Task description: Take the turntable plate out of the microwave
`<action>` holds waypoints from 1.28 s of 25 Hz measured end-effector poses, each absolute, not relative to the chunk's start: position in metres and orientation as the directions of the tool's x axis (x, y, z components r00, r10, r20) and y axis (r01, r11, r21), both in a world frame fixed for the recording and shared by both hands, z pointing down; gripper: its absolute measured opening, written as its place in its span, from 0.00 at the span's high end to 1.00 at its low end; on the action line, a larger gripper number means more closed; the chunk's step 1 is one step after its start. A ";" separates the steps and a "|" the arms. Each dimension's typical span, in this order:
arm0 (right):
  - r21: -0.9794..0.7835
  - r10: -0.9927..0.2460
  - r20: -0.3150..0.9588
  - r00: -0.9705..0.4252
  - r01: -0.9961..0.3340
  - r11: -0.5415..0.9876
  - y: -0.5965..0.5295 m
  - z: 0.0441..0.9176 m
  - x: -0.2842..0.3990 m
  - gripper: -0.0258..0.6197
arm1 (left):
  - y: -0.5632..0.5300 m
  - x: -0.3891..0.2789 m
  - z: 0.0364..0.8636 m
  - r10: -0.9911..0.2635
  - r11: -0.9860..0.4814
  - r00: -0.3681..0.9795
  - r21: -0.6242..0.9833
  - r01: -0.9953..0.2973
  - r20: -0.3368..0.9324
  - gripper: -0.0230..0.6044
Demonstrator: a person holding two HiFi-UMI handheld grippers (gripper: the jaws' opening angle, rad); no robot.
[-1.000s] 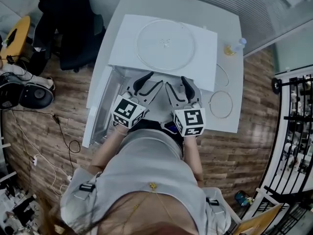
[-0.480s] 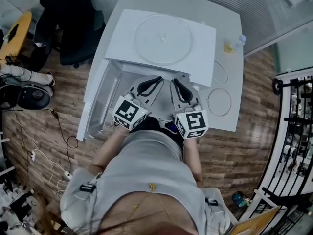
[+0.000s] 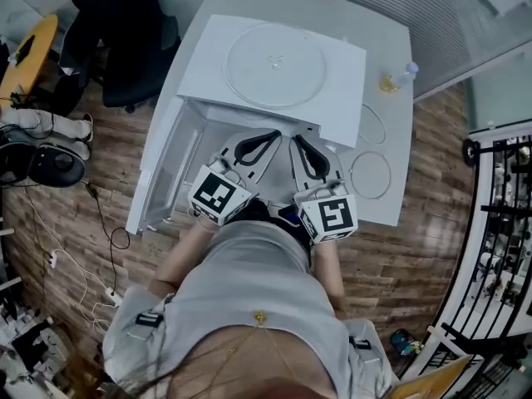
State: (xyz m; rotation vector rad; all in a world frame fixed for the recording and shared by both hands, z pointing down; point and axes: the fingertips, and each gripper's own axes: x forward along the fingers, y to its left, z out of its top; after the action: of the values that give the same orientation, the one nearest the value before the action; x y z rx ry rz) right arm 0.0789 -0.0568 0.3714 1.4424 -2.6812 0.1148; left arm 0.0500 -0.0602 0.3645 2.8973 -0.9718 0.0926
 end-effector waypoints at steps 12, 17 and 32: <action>0.029 -0.797 0.043 -0.602 -0.797 0.603 -0.046 0.327 0.069 0.91 | -0.051 0.052 0.311 -0.597 -0.802 0.802 0.056 -0.595 -0.028 0.92; 0.013 -0.802 -0.009 -0.597 -0.802 0.597 -0.045 0.313 0.071 0.92 | -0.047 0.054 0.306 -0.581 -0.814 0.813 0.028 -0.580 -0.033 0.92; 0.020 -0.799 0.011 -0.601 -0.799 0.601 -0.040 0.317 0.063 0.92 | -0.042 0.049 0.315 -0.596 -0.803 0.803 0.043 -0.595 -0.023 0.92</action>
State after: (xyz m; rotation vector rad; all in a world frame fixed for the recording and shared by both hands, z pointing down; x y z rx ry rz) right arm 0.0629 -0.0397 0.3174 1.3945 -2.7937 -0.0203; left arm 0.0485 -0.0422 0.3146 2.9504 -0.9746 -0.0556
